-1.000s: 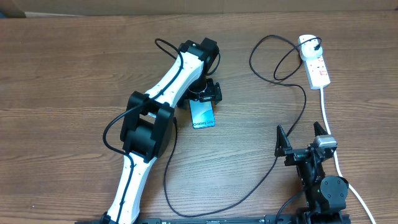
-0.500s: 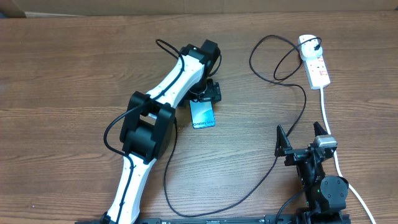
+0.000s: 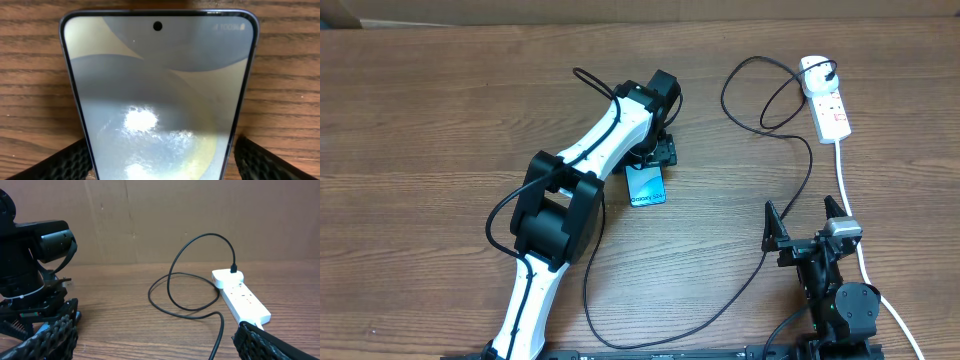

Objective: Plug charger to phone and switch on socket

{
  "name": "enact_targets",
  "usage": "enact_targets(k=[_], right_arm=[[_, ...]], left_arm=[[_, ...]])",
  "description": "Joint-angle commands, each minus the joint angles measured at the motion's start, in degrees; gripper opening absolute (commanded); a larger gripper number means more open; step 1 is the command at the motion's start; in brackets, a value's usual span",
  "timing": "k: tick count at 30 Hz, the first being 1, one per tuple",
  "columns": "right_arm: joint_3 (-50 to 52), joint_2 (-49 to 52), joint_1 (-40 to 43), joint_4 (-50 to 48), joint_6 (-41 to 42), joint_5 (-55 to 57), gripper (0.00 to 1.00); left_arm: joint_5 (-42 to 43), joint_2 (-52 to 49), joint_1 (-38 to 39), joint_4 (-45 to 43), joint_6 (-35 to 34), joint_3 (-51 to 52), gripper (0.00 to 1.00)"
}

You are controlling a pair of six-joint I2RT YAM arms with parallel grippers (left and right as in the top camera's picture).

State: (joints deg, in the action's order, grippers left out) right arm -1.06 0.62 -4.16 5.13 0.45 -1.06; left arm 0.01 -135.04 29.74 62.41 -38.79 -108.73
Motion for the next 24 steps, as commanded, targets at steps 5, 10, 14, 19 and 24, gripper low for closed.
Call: enact_targets(k=[5, 10, 14, 19, 24], right_arm=[[0.59, -0.46, -0.28, -0.28, 0.39, 0.37, 1.00], [0.59, -0.46, -0.28, -0.28, 0.39, 0.37, 1.00], [0.59, -0.46, -0.28, -0.28, 0.39, 0.37, 1.00], [0.59, -0.46, -0.28, -0.28, 0.39, 0.37, 1.00], [0.59, -0.46, -0.28, -0.28, 0.39, 0.37, 1.00]], left_arm=[[-1.95, -3.63, 0.39, 0.33, -1.07, 3.30, 0.82], [-1.95, -3.63, 0.39, 0.33, -1.07, 3.30, 0.78], [-1.95, -3.63, 0.39, 0.33, -1.07, 3.30, 0.70], [-1.95, -3.63, 0.39, 0.31, -1.07, 3.30, 0.70], [-1.90, -3.63, 0.26, 0.33, -1.07, 3.19, 0.70]])
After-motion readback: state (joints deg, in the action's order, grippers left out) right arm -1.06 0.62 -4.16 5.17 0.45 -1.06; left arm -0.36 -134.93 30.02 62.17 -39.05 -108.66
